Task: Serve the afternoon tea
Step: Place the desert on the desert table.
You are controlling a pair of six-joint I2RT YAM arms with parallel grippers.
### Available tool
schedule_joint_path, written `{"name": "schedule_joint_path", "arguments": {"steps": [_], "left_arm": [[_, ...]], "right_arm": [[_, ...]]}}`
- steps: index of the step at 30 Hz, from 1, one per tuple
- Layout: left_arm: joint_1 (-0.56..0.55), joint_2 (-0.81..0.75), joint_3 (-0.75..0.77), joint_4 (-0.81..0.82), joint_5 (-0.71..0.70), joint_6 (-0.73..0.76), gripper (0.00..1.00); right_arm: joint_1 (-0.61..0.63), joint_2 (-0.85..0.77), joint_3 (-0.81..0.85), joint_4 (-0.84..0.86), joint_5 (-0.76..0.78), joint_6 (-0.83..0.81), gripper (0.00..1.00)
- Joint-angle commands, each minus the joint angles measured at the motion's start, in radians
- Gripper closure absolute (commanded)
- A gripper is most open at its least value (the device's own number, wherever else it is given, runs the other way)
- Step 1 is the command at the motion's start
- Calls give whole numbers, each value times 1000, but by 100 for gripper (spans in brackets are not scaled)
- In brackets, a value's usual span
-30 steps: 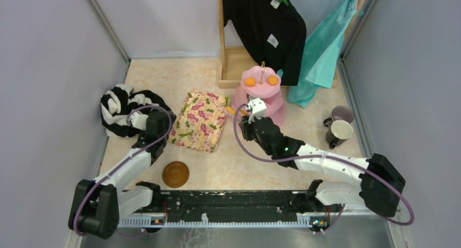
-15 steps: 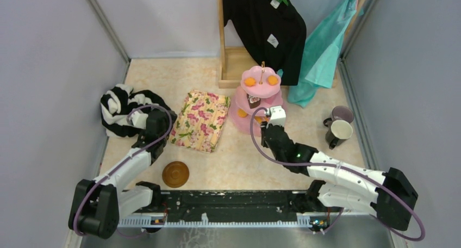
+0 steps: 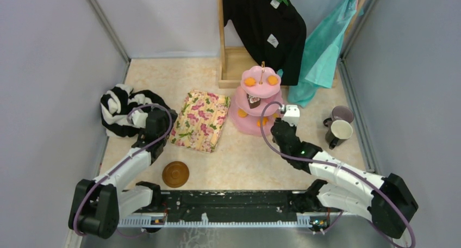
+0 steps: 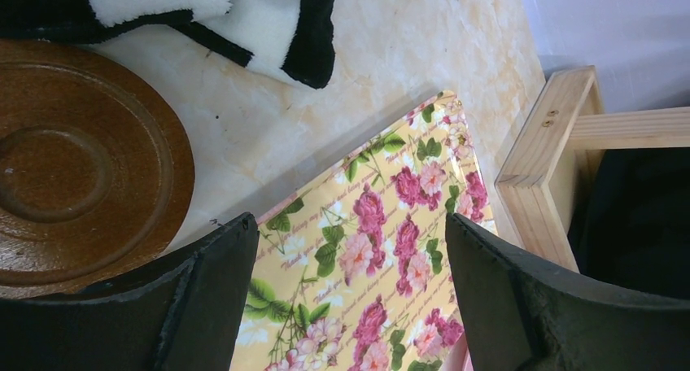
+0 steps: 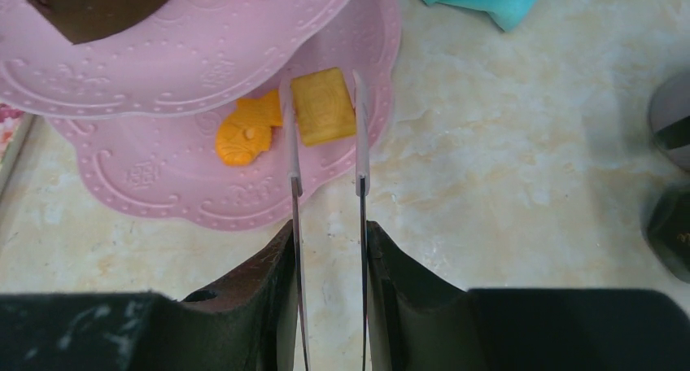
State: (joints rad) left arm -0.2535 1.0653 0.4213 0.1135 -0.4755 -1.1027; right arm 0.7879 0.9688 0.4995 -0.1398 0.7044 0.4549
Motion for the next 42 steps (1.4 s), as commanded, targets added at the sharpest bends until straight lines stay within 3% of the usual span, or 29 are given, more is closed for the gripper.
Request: {"name": "schedule_joint_path", "arguments": {"steps": [1,42], "left_arm": [[-4,12,24,38,16,6,11],[-7,45,22,76,29,4,11]], "right_arm": [[-41,-35,-11,109,12,9,90],[-171,267,1,510,-51,-32,91]]}}
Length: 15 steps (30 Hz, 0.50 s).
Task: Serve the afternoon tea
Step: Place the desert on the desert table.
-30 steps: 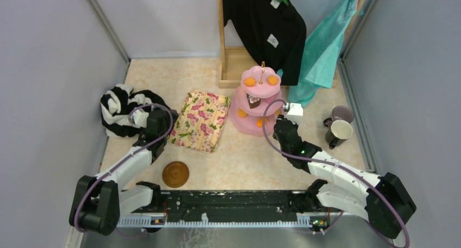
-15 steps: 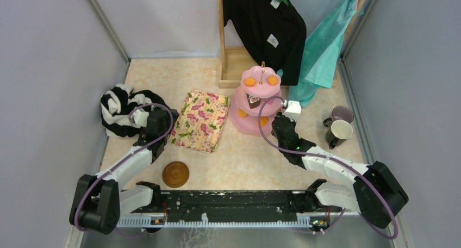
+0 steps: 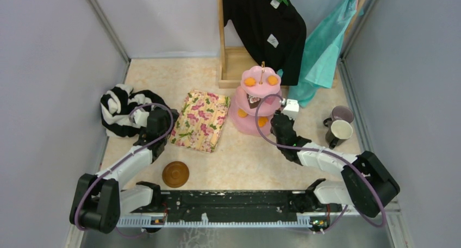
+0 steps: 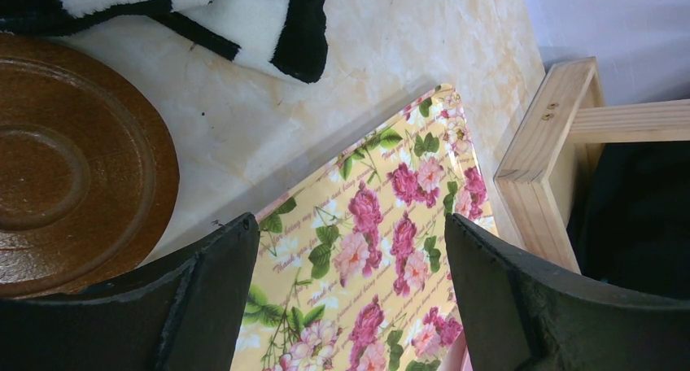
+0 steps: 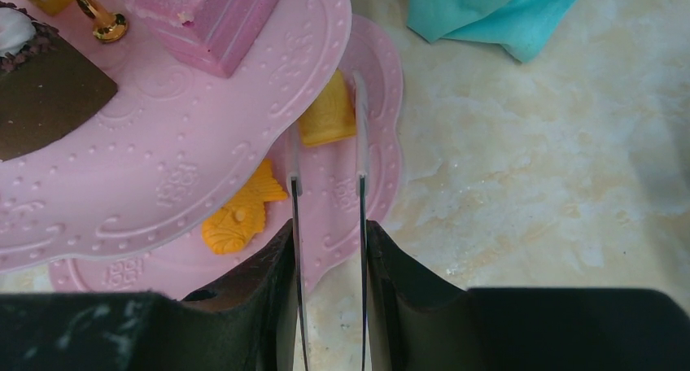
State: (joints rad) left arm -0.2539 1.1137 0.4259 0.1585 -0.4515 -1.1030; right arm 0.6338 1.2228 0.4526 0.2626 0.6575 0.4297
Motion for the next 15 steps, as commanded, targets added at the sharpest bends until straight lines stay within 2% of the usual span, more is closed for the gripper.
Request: {"name": "schedule_joint_path", "arguments": {"steps": [1,7,10,15], "left_arm": [[-7,-3,16,32,4,3,11],[-7,-4,14,30,3,5,11],[-7,-7,12,29,1,6,11],[-7,-5,11,30,4,4,11]], "right_arm": [[-17,20,52,110,-6,-6,90],[-25,77,97,56,-14,12,81],[-25,74,93,47,-13,21,73],[-24,59,92,30,-12,26,68]]}}
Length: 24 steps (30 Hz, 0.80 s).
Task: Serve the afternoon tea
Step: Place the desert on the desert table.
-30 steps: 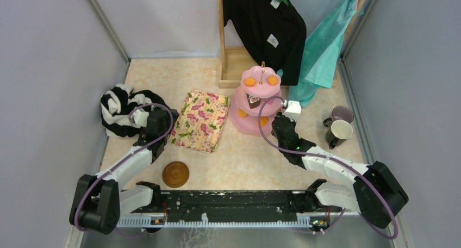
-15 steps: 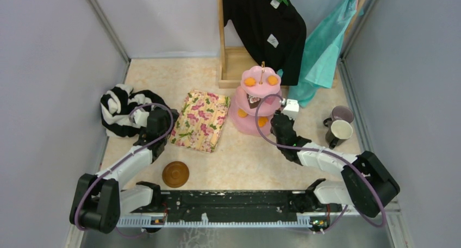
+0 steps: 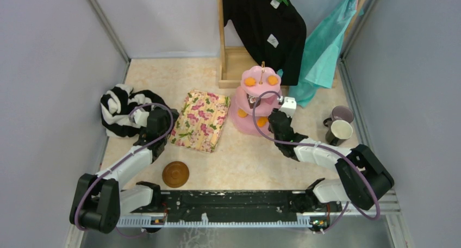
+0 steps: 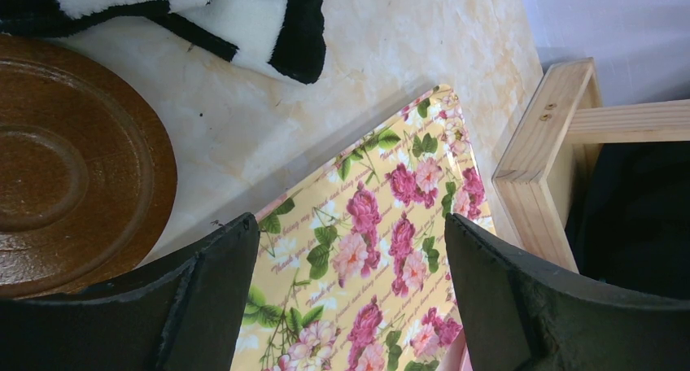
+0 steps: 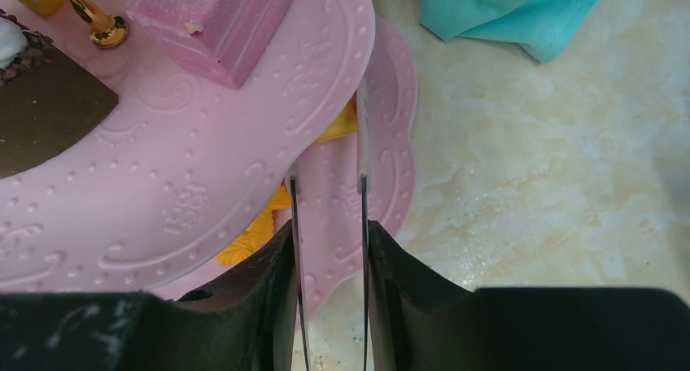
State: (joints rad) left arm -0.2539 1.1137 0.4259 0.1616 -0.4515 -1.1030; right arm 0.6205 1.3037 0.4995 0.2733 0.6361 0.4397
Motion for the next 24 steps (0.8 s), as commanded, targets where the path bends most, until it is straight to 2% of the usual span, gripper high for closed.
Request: {"name": "schedule_joint_path", "arguments": {"steps": [1,9,24], "left_arm": [[-7,-5,12,27,5,4,11],[-7,-7,11,26,6,2,11],[-7,1,14,26,1,2,11]], "right_arm": [[-10,-23,45,16,10,16,68],[-11,-24,39,7,6,24,65],[-11,-123,9,-12,8,18,68]]}}
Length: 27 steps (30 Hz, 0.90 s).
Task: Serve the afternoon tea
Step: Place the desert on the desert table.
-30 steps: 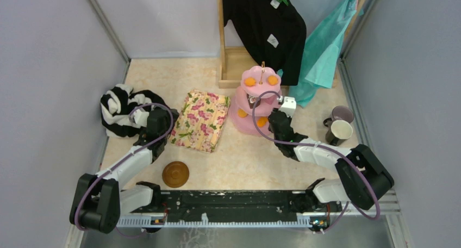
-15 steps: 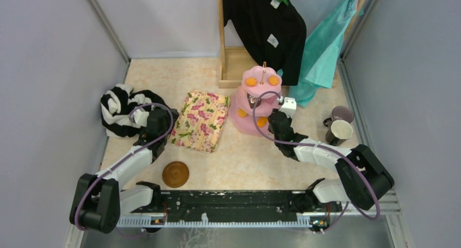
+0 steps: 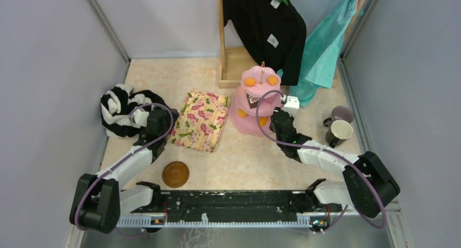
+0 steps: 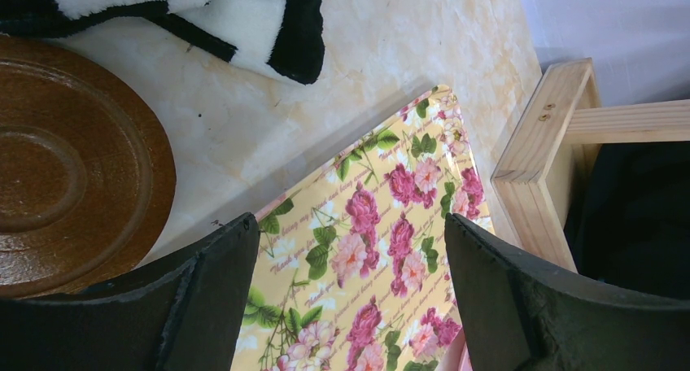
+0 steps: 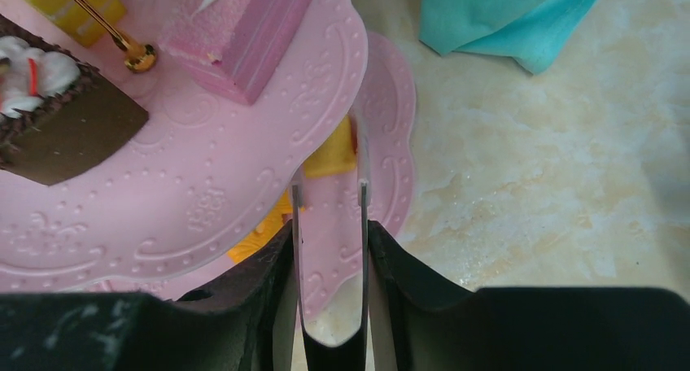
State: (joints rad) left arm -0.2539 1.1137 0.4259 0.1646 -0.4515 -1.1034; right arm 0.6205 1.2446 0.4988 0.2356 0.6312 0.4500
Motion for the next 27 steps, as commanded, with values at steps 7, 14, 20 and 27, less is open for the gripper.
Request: {"name": "schedule_joint_path", "arguments": {"steps": [7,14,20,27], "left_arm": [[-7,7,18,21,4,0,11],[-8,6,18,18,6,-2,11],[-8,-5,19,11,-1,4,11],[-8,-7,20,9,2,1,11]], "right_arm": [[-12,-96,-5,14,13,3,73],[-12,-50,4,-2,0,12,71],[-12,4,16,-2,4,21,70],[-26,54,30,28,13,13,75]]}}
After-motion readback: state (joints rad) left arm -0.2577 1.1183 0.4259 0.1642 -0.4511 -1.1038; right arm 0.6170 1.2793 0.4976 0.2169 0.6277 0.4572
